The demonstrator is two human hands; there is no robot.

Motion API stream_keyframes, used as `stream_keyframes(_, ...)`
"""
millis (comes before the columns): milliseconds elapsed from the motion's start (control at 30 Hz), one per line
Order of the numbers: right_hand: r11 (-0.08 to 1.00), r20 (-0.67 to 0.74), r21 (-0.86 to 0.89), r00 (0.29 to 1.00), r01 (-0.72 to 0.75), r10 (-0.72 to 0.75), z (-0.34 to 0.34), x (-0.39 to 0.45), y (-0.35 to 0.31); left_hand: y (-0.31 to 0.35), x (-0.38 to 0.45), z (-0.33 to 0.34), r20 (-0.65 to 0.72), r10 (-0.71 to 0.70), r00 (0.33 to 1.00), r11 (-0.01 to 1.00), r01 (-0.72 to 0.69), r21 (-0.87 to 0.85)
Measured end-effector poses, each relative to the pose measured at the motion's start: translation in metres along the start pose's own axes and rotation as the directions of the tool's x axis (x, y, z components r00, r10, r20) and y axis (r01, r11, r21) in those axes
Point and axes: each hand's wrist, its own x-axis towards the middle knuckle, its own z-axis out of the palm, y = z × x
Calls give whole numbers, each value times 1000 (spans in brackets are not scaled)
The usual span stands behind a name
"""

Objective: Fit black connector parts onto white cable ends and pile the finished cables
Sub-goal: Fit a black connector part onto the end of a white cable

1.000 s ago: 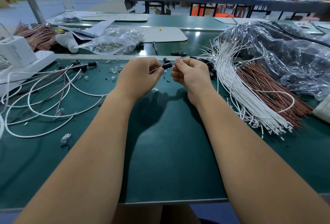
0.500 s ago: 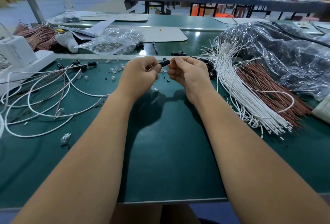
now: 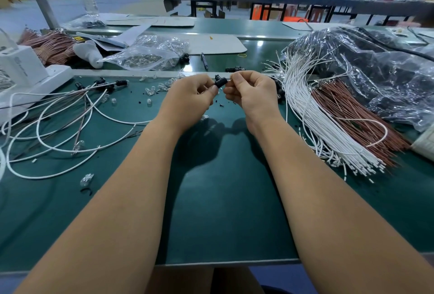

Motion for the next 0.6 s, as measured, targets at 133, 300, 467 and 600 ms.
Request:
stream_keyframes(133,1000,7,-14,1000,20,-20,0,0,0,1,-1,0,0,-45,999,994,45,-104)
stream_keyframes(300,998,9,-61,1000,29,-29,-1,0,0,1,-1,1,36,-58,998,991,62,-119)
stream_keyframes(467,996,8,-80,999,49,-49,-1,-2,-1,3,0,1,32,-67,997,975,73,-208)
stream_keyframes(600,990,20,-121,997,74,-72,2,-4,-1,5,0,4,14,-65,998,976,67,-208)
